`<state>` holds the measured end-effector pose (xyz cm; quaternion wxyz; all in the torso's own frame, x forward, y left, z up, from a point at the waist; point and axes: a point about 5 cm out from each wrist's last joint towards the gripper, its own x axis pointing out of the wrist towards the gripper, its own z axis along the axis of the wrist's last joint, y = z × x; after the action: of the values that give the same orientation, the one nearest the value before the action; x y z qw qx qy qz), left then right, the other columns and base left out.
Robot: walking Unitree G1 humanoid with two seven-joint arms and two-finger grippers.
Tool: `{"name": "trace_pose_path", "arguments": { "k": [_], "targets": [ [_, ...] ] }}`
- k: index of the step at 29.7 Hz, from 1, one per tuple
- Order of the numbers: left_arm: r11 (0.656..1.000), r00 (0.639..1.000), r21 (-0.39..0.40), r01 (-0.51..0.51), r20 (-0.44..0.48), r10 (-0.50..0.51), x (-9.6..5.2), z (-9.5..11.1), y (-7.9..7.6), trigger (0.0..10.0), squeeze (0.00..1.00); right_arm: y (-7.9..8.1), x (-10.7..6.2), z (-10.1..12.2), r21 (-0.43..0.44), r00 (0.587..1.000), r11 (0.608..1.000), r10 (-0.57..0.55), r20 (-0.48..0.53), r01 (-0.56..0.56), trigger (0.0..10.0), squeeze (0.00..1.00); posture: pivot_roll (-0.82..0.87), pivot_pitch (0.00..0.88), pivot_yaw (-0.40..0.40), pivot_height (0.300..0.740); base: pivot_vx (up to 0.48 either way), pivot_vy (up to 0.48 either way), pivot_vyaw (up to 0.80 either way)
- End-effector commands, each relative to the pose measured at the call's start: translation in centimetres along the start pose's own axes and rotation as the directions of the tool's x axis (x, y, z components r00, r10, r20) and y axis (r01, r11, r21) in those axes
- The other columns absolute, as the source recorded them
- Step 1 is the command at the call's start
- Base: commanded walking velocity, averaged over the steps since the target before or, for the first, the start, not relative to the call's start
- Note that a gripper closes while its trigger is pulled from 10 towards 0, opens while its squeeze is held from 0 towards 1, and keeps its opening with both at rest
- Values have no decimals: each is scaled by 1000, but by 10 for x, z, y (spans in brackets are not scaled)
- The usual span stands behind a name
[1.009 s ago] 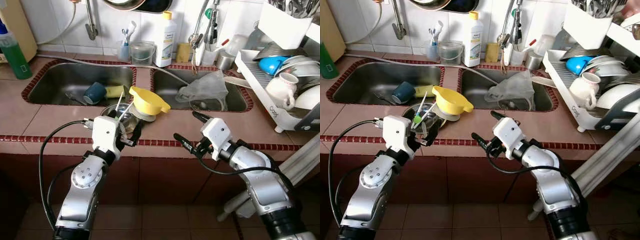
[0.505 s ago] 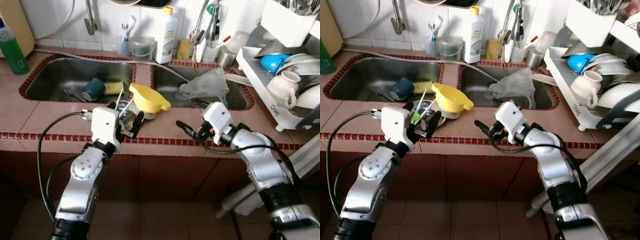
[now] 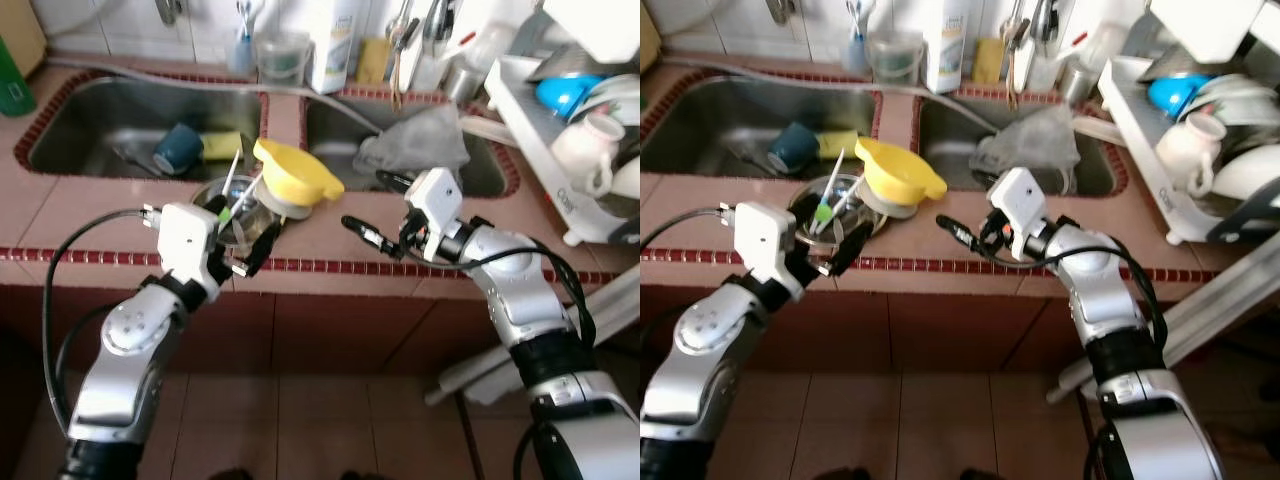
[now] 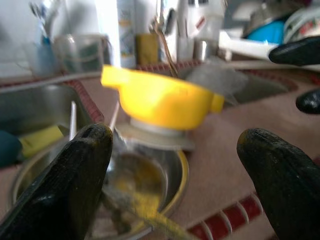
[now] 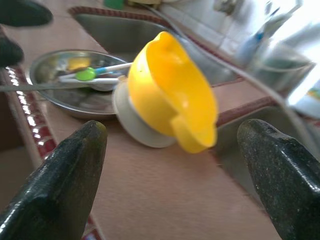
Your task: Kitchen organization
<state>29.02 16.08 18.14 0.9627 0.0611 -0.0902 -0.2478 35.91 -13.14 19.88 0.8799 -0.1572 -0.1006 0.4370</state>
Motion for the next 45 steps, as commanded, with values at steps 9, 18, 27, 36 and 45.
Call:
{"name": "trace_pose_path", "arguments": {
  "k": [9, 18, 27, 36, 45],
  "targets": [
    [998, 997, 4, 64, 33, -64, -5, 22, -8, 10000, 0, -17, 7, 34, 88, 989, 992, 79, 125, -90, 10000, 0, 49, 282, -88, 740, 0, 0, 0],
    [998, 998, -9, 66, 23, -66, -9, 26, -12, 10000, 0, -26, 10, 55, 106, 976, 985, 115, 186, -136, 10000, 0, 53, 295, -89, 740, 0, 0, 0],
    [997, 996, -24, 76, 43, -75, -8, 36, -18, 10000, 0, -39, 16, 63, 106, 978, 984, 123, 166, -142, 10000, 0, 52, 330, -92, 740, 0, 0, 0],
    [996, 996, -45, 74, 49, -72, -8, 40, -22, 10000, 0, -45, 25, 60, 110, 986, 986, 112, 121, -125, 10000, 0, 44, 354, -89, 740, 0, 0, 0],
    [995, 996, -59, 75, 59, -72, -4, 43, -26, 10000, 0, -36, 42, 63, 108, 979, 978, 165, 122, -178, 10000, 0, 48, 358, -91, 740, 0, 0, 0]
  ]
}}
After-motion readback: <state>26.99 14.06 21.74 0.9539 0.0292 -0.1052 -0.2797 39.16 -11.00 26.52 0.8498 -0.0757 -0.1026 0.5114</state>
